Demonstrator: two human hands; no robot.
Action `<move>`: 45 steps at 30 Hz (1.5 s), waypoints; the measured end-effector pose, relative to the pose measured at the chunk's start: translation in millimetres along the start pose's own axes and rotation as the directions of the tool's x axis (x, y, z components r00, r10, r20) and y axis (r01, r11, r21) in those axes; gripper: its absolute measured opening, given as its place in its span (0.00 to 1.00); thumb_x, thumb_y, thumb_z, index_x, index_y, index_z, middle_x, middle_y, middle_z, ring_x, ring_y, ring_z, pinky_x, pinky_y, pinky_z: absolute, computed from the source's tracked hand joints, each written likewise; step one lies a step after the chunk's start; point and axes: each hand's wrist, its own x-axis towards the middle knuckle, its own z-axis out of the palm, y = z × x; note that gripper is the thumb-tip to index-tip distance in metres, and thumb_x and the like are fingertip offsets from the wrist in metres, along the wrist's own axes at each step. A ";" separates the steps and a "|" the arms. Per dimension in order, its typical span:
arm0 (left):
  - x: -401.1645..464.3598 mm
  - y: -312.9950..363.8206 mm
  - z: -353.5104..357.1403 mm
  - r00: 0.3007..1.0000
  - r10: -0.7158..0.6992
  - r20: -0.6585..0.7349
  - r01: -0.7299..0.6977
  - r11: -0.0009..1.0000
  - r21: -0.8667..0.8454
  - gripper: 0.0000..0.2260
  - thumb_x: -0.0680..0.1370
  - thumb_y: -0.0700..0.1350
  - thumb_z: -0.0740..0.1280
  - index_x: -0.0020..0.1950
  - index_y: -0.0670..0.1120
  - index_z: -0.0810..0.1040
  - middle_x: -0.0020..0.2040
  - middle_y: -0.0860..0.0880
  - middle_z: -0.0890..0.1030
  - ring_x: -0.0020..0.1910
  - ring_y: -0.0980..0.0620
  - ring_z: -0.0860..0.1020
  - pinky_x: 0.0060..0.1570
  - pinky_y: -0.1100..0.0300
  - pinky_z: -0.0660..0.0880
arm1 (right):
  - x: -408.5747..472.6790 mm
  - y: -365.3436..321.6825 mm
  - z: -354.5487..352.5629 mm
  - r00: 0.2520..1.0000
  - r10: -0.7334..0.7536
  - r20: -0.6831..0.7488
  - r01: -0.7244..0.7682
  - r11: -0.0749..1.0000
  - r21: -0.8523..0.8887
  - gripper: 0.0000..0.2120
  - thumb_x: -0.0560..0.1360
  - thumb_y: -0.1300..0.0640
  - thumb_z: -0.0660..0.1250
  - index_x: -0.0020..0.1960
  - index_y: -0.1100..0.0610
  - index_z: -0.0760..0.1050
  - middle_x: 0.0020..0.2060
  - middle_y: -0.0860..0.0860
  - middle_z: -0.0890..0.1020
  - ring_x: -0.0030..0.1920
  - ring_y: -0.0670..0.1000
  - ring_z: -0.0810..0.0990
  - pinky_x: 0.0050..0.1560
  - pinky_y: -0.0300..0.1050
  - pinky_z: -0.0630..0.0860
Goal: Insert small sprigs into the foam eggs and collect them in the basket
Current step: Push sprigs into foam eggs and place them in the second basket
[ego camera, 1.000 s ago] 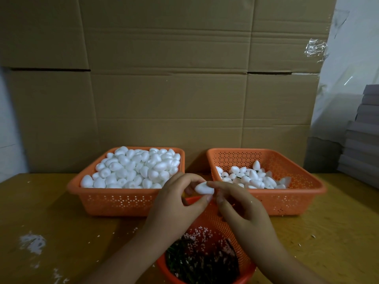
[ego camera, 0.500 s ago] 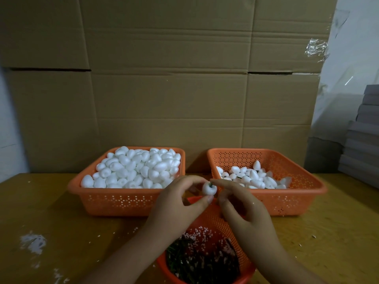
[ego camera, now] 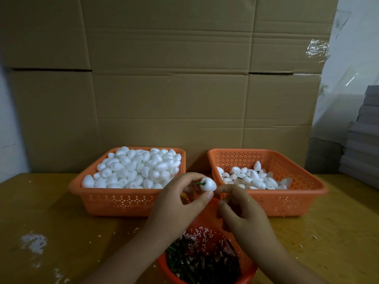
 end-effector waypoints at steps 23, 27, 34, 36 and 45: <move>-0.6 0.0 0.3 0.998 0.062 -0.013 -0.061 0.992 0.110 0.11 0.74 0.50 0.73 0.52 0.64 0.79 0.50 0.64 0.79 0.48 0.63 0.77 0.45 0.73 0.71 | -3.2 2.3 -0.9 0.999 -0.052 -0.012 0.051 0.992 -0.112 0.12 0.75 0.51 0.62 0.54 0.36 0.71 0.31 0.51 0.77 0.28 0.47 0.74 0.33 0.53 0.74; 0.2 0.4 0.0 1.000 0.026 0.002 -0.026 0.999 0.046 0.11 0.74 0.48 0.74 0.51 0.64 0.80 0.50 0.65 0.80 0.48 0.62 0.77 0.45 0.72 0.72 | -1.5 5.5 0.9 0.998 -0.035 0.045 0.042 0.986 -0.160 0.13 0.76 0.53 0.64 0.54 0.35 0.72 0.33 0.50 0.79 0.29 0.44 0.75 0.33 0.50 0.74; 0.3 -0.7 1.2 0.999 0.030 0.035 -0.034 0.991 0.132 0.09 0.73 0.51 0.73 0.51 0.62 0.80 0.50 0.64 0.78 0.50 0.63 0.77 0.43 0.72 0.70 | -4.9 2.3 -1.1 0.987 -0.161 0.024 0.163 0.980 -0.117 0.16 0.74 0.46 0.58 0.59 0.33 0.72 0.32 0.46 0.78 0.28 0.43 0.74 0.30 0.43 0.72; 0.7 -1.7 1.8 0.997 0.056 0.051 -0.064 0.980 0.189 0.08 0.73 0.52 0.72 0.52 0.58 0.82 0.49 0.63 0.78 0.48 0.62 0.77 0.43 0.71 0.70 | -5.9 0.7 -1.0 0.976 -0.205 0.072 0.214 0.964 -0.160 0.19 0.75 0.47 0.58 0.63 0.32 0.70 0.34 0.43 0.80 0.28 0.44 0.74 0.29 0.39 0.70; 1.2 -1.6 0.8 1.000 0.008 -0.005 -0.007 0.996 0.089 0.10 0.73 0.50 0.73 0.52 0.63 0.80 0.49 0.65 0.78 0.49 0.62 0.77 0.44 0.67 0.71 | -6.6 0.5 -1.2 0.989 -0.145 0.026 0.147 0.975 -0.166 0.15 0.75 0.48 0.60 0.59 0.33 0.68 0.32 0.50 0.78 0.28 0.47 0.75 0.32 0.53 0.74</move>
